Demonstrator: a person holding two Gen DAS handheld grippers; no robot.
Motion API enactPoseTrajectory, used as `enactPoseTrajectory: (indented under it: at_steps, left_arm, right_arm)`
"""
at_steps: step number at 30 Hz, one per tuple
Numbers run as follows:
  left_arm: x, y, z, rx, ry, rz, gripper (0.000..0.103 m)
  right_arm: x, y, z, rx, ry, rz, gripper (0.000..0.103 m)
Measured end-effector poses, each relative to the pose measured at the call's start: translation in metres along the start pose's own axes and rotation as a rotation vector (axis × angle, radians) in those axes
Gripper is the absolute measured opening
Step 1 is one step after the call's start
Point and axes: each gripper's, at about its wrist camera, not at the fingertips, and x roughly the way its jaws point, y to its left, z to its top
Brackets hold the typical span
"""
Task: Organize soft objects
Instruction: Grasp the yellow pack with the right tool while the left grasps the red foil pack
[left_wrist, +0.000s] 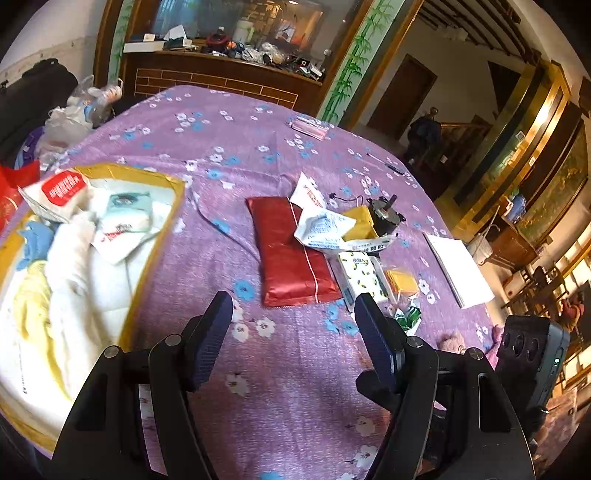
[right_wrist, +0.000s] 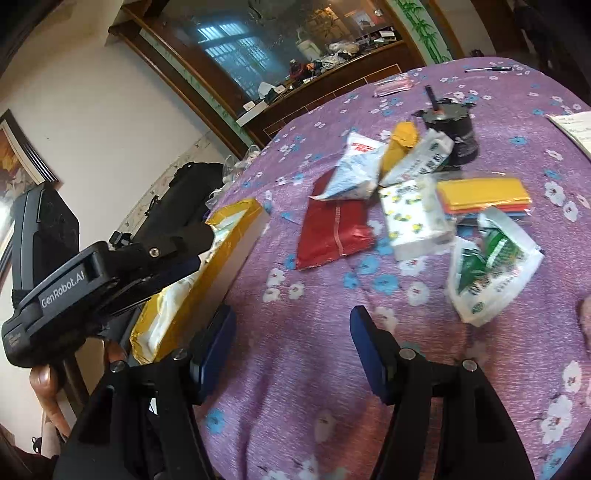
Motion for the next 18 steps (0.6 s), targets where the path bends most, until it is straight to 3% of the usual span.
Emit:
enactPoseTrajectory:
  at_steps: [11, 15, 18]
  left_arm:
    - [0.031, 0.006, -0.004, -0.023, 0.081, -0.047, 0.069]
    - [0.056, 0.001, 0.006, 0.006, 0.118, -0.051, 0.069]
    - [0.078, 0.003, 0.013, -0.002, 0.151, -0.071, 0.069]
  right_arm:
    - [-0.020, -0.019, 0.015, 0.037, -0.057, -0.056, 0.064]
    - [-0.033, -0.028, 0.046, 0.034, -0.111, -0.164, 0.064]
    - [-0.023, -0.042, 0.073, 0.006, -0.074, -0.321, 0.070]
